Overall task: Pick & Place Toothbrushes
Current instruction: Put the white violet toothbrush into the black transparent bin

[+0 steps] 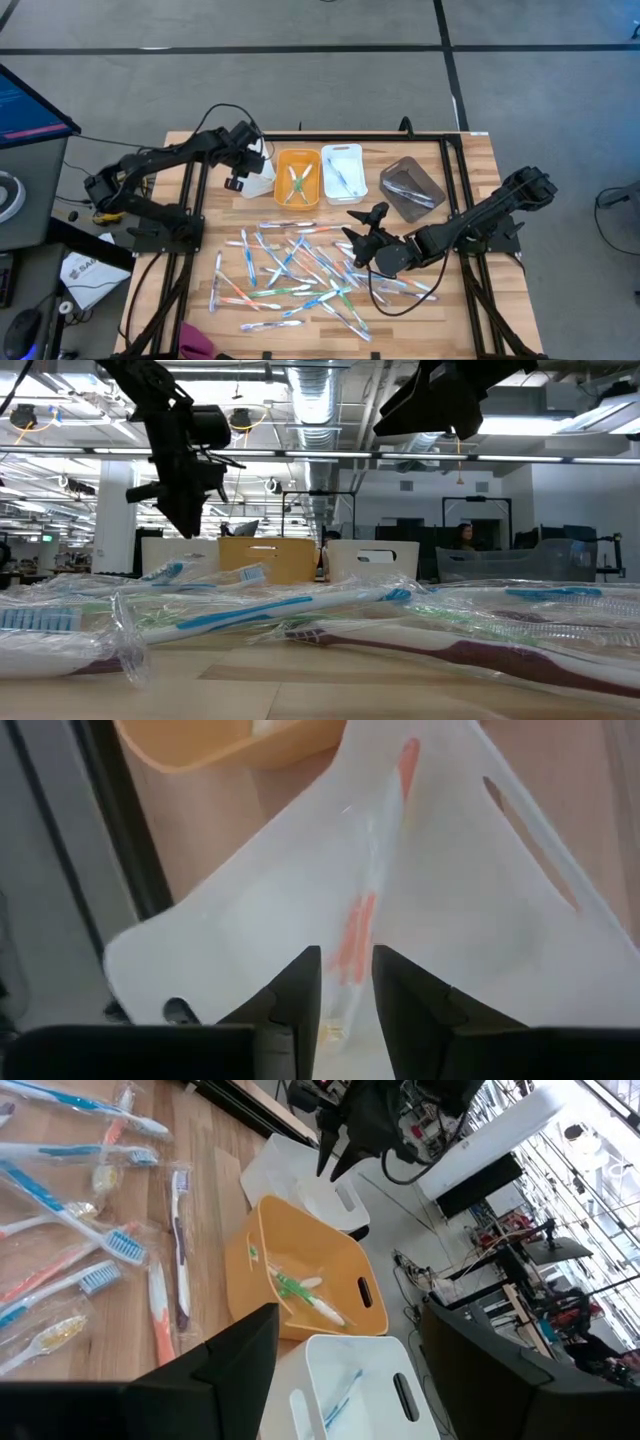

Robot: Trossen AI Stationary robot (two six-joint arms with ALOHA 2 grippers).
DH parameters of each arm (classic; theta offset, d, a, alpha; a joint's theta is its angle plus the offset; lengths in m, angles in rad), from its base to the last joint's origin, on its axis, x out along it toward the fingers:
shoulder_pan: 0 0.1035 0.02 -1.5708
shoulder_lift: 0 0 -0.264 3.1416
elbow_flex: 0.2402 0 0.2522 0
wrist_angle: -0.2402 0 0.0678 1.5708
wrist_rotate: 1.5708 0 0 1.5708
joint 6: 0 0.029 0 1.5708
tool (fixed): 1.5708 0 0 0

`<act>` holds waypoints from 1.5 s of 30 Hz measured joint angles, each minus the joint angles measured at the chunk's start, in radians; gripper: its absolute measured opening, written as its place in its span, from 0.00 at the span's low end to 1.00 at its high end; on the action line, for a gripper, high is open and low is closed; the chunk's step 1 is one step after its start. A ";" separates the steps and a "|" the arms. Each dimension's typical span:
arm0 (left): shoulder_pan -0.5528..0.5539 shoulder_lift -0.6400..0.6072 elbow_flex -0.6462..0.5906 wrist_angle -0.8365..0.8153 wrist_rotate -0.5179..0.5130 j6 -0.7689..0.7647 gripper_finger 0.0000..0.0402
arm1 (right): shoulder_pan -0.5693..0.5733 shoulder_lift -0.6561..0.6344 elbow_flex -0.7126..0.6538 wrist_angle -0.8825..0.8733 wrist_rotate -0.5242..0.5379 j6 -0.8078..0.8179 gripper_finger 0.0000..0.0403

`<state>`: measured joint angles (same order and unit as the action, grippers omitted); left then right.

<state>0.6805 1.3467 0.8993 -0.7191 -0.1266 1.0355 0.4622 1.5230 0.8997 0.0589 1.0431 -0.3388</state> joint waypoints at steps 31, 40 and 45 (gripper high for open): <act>-0.292 -0.325 0.002 0.296 0.432 -0.703 0.22 | -0.075 -0.012 -0.001 -0.393 -0.705 0.646 0.59; -0.407 -0.325 0.002 0.296 0.432 -0.779 0.22 | -0.074 -0.012 0.000 -0.582 -0.706 0.775 0.59; -0.436 -0.325 0.001 0.305 0.432 -0.779 0.22 | -0.093 -0.012 0.000 -0.609 -0.706 0.785 0.59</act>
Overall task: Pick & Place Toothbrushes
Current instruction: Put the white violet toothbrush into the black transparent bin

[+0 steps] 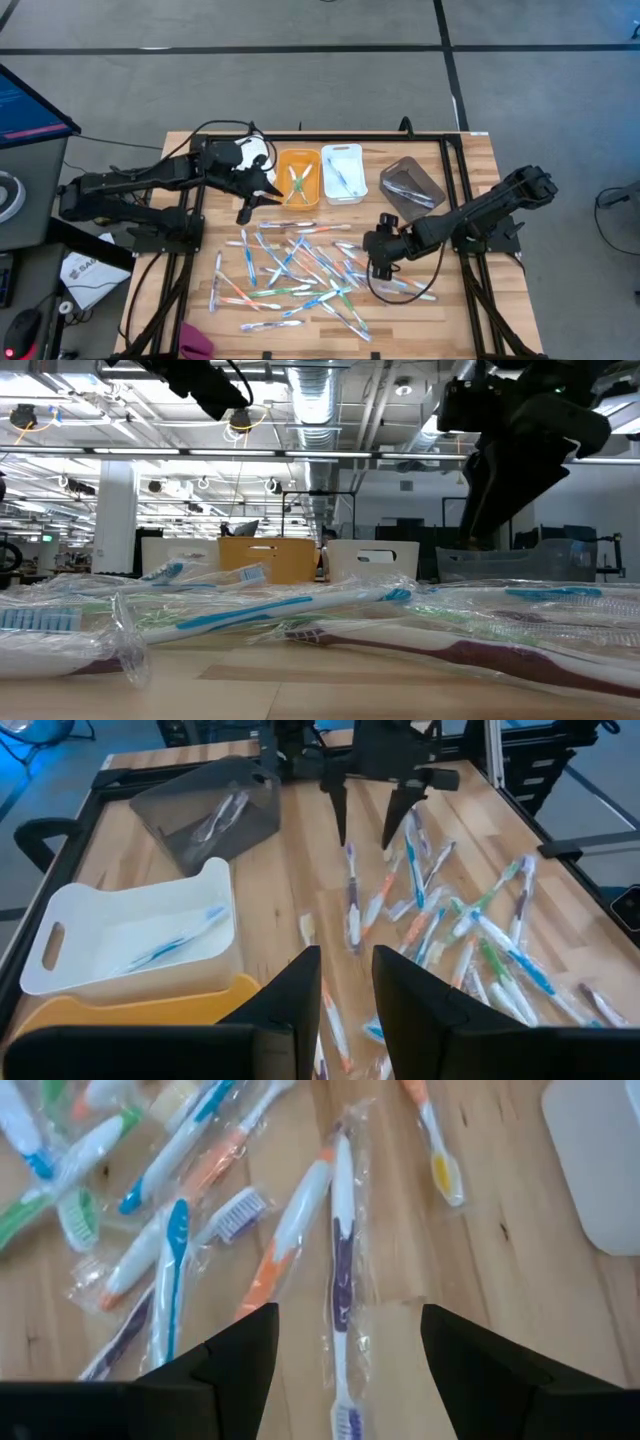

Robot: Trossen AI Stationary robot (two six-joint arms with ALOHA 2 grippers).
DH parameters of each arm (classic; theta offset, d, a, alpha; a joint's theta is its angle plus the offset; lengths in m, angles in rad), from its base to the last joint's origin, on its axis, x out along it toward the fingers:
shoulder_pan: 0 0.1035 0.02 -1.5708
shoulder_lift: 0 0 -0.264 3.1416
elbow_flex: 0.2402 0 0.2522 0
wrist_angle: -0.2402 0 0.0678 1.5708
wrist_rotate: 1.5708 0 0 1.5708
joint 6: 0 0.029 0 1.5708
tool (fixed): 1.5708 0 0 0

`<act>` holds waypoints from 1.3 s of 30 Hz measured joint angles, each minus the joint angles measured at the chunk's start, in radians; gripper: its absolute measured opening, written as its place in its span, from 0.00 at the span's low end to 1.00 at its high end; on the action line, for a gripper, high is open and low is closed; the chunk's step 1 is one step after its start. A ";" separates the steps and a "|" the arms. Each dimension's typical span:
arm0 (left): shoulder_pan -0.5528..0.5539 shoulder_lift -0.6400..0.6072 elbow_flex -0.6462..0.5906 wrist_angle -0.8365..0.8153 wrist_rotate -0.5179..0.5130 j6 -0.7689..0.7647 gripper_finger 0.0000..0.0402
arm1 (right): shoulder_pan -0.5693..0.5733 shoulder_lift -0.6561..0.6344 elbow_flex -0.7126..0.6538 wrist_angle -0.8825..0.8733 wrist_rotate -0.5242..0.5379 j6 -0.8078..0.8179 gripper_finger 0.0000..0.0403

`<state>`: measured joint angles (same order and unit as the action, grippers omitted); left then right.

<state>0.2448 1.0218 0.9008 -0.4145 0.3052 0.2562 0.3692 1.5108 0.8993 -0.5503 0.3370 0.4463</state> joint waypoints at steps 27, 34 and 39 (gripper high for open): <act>-0.005 0.000 -0.001 0.023 -0.001 -0.081 0.22 | -0.113 0.262 0.010 -0.028 -0.214 0.041 0.56; -0.005 0.000 -0.076 0.076 -0.001 -0.082 0.22 | -0.138 0.258 0.008 -0.017 -0.239 0.046 0.32; -0.017 0.000 -0.153 0.140 -0.001 -0.094 0.22 | -0.141 0.258 0.008 -0.010 -0.249 0.036 0.10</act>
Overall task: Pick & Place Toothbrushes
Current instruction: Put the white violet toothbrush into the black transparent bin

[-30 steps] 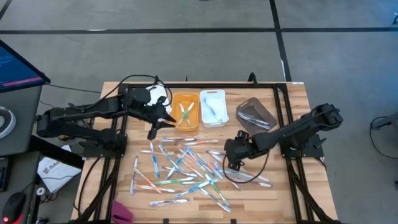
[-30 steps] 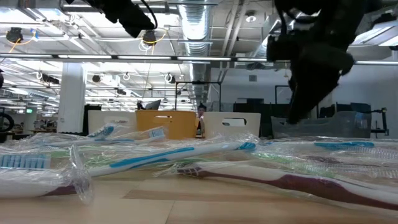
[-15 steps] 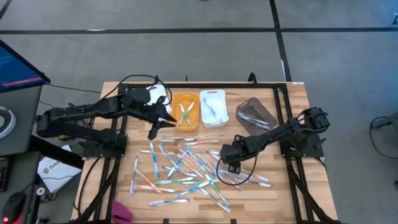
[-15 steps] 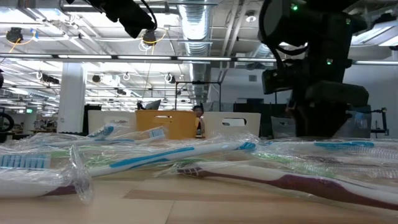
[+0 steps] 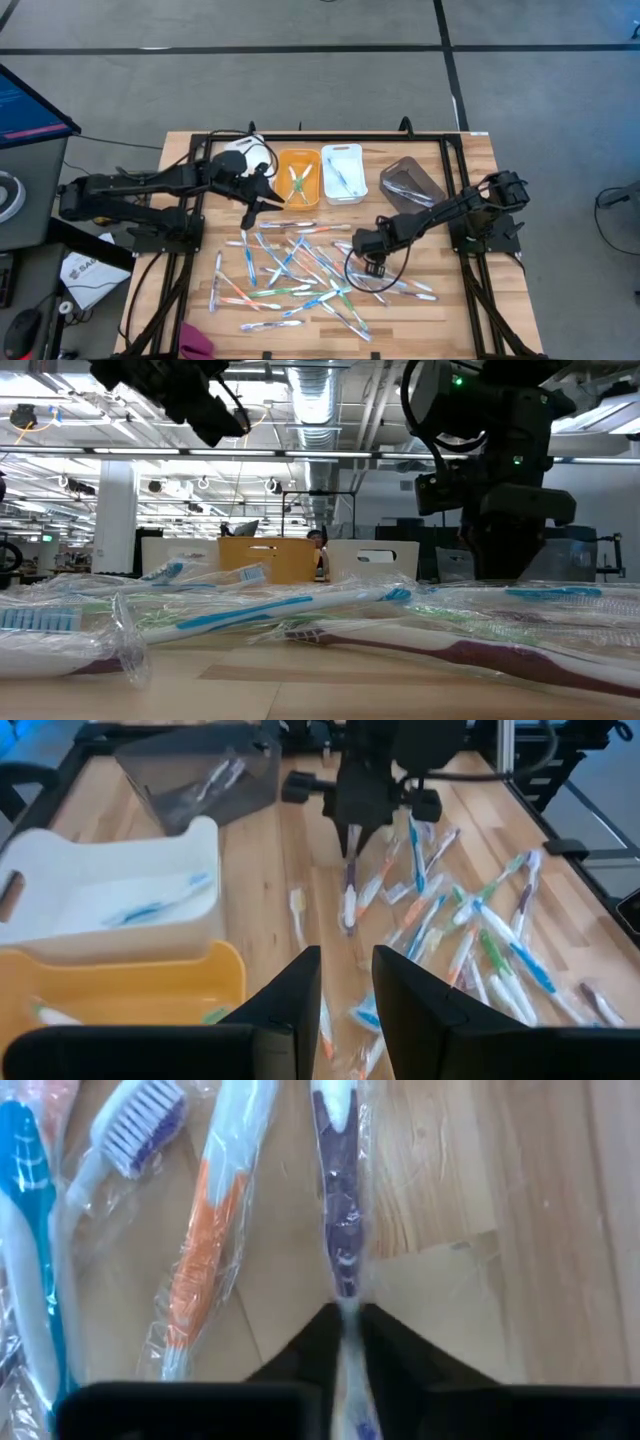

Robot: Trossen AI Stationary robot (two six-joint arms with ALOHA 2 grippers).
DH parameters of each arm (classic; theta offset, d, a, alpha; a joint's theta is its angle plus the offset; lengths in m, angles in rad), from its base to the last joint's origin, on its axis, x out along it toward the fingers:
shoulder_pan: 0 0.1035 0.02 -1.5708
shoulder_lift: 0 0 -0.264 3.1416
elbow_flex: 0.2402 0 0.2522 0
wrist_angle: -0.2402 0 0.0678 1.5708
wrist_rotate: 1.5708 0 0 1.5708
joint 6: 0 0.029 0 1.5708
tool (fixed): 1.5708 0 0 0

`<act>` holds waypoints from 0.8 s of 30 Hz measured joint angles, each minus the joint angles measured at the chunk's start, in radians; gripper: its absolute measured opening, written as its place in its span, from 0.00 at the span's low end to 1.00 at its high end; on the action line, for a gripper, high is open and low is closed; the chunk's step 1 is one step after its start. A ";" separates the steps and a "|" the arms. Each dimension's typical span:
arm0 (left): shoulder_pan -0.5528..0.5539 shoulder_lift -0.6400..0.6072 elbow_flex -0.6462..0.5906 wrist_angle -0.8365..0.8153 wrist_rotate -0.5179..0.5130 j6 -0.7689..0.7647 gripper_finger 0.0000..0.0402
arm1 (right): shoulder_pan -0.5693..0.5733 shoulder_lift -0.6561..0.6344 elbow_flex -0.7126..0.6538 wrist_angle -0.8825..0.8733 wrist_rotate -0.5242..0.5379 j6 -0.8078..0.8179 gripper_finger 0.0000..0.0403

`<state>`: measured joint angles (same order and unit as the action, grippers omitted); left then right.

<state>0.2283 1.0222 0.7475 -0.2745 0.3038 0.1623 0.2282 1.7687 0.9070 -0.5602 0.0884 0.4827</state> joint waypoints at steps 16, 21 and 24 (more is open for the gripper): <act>-0.038 0.000 -0.072 0.067 0.001 -0.100 0.22 | 0.019 0.016 0.106 -0.182 -0.013 -0.034 0.01; -0.038 0.000 -0.072 0.067 0.001 -0.129 0.22 | 0.035 0.016 0.159 -0.307 -0.002 -0.014 0.00; -0.038 0.000 -0.072 0.068 0.001 -0.138 0.22 | 0.046 0.016 0.187 -0.359 0.017 -0.013 0.00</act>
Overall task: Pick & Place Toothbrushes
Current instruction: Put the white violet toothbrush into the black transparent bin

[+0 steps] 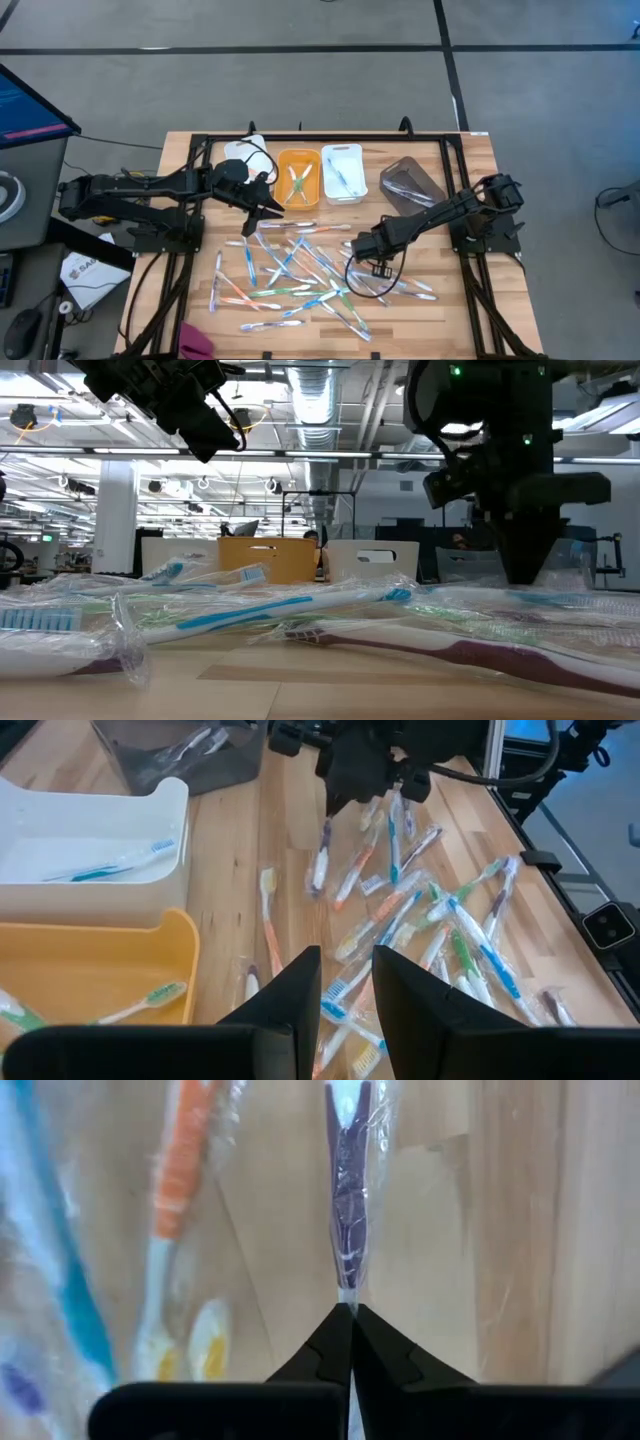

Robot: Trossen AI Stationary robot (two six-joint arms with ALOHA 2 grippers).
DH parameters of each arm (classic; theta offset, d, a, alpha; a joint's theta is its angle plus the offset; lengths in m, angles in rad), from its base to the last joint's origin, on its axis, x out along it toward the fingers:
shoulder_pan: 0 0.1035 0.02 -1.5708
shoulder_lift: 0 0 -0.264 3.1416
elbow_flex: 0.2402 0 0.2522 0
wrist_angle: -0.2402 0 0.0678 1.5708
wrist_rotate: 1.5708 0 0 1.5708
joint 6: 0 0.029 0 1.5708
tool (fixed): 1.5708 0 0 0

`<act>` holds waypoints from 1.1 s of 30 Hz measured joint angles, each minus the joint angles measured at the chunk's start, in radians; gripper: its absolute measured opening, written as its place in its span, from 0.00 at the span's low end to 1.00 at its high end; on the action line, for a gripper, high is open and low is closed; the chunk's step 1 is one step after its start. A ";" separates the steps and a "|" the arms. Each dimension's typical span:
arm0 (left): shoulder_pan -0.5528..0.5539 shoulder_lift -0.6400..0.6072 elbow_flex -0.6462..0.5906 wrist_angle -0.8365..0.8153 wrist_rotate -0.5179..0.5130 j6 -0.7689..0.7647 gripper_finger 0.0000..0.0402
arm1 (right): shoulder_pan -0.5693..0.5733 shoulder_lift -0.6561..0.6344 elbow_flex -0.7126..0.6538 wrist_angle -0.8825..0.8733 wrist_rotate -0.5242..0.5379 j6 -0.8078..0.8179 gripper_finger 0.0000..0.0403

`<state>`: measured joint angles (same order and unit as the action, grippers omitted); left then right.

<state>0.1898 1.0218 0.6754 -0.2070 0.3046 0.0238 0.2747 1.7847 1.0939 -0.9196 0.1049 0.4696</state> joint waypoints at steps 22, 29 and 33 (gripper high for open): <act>0.000 0.000 0.000 0.015 0.000 0.000 0.22 | 0.049 -0.005 0.323 -0.506 0.192 0.069 0.00; 0.000 0.000 0.000 0.015 0.000 0.001 0.22 | 0.094 -0.075 0.393 -0.629 0.271 0.026 0.00; 0.000 0.000 -0.001 0.022 0.000 0.001 0.22 | 0.085 -0.177 0.370 -0.648 0.347 0.081 0.00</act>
<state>0.1899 1.0219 0.6746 -0.1853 0.3046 0.0253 0.3596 1.6076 1.4643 -1.5674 0.4516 0.5502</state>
